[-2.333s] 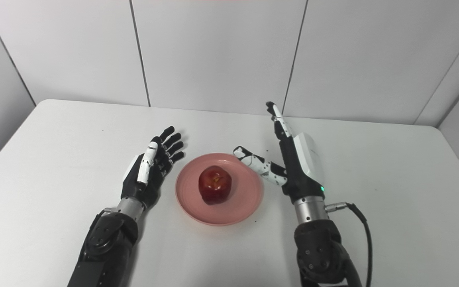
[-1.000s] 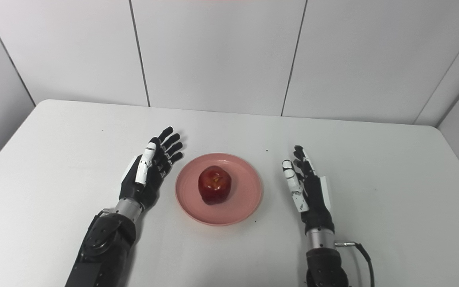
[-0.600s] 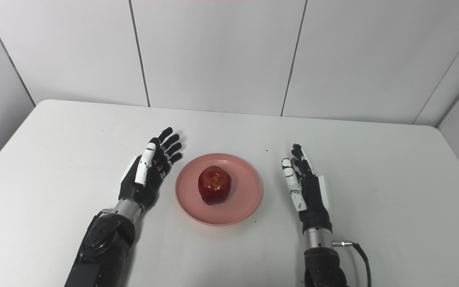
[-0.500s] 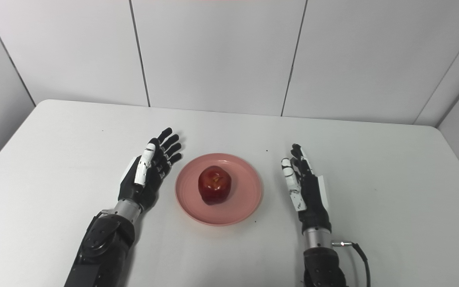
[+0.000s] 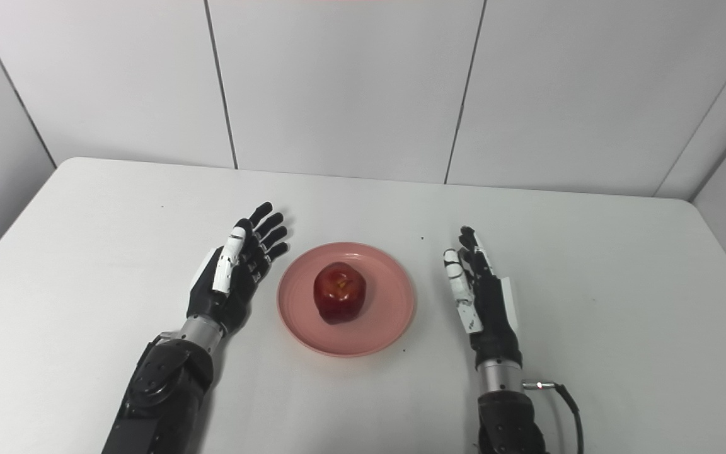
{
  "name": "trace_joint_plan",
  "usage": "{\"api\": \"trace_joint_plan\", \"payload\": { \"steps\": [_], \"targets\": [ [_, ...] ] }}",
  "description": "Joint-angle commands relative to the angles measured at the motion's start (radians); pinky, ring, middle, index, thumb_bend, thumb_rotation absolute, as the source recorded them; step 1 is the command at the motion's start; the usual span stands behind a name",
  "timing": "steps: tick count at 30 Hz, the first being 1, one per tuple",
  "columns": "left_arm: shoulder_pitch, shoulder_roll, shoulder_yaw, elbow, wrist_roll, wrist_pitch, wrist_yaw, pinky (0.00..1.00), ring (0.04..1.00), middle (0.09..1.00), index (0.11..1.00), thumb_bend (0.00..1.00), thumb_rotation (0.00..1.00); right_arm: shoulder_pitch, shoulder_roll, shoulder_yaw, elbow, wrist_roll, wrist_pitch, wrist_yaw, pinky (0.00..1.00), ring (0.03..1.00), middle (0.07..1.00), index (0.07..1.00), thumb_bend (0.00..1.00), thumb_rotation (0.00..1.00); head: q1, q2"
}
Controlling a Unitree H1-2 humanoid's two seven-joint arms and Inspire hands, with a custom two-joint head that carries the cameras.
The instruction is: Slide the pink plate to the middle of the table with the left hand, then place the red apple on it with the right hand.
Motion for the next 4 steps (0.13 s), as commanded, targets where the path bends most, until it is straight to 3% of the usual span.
{"api": "trace_joint_plan", "payload": {
  "steps": [1, 4],
  "targets": [
    [0.013, -0.002, -0.001, 0.007, 0.007, 0.016, 0.011, 0.92, 0.927, 0.928, 0.911, 0.37, 1.00, -0.019, 0.002, -0.003, -0.033, -0.004, -0.014, 0.000, 0.84, 0.910, 0.921, 0.918, 0.30, 1.00, 0.001, -0.001],
    [0.014, -0.004, -0.002, 0.007, 0.011, 0.012, 0.013, 0.91, 0.924, 0.926, 0.909, 0.37, 1.00, -0.016, 0.005, -0.005, -0.037, 0.002, -0.014, 0.001, 0.84, 0.911, 0.922, 0.918, 0.30, 1.00, 0.002, -0.001]
  ]
}}
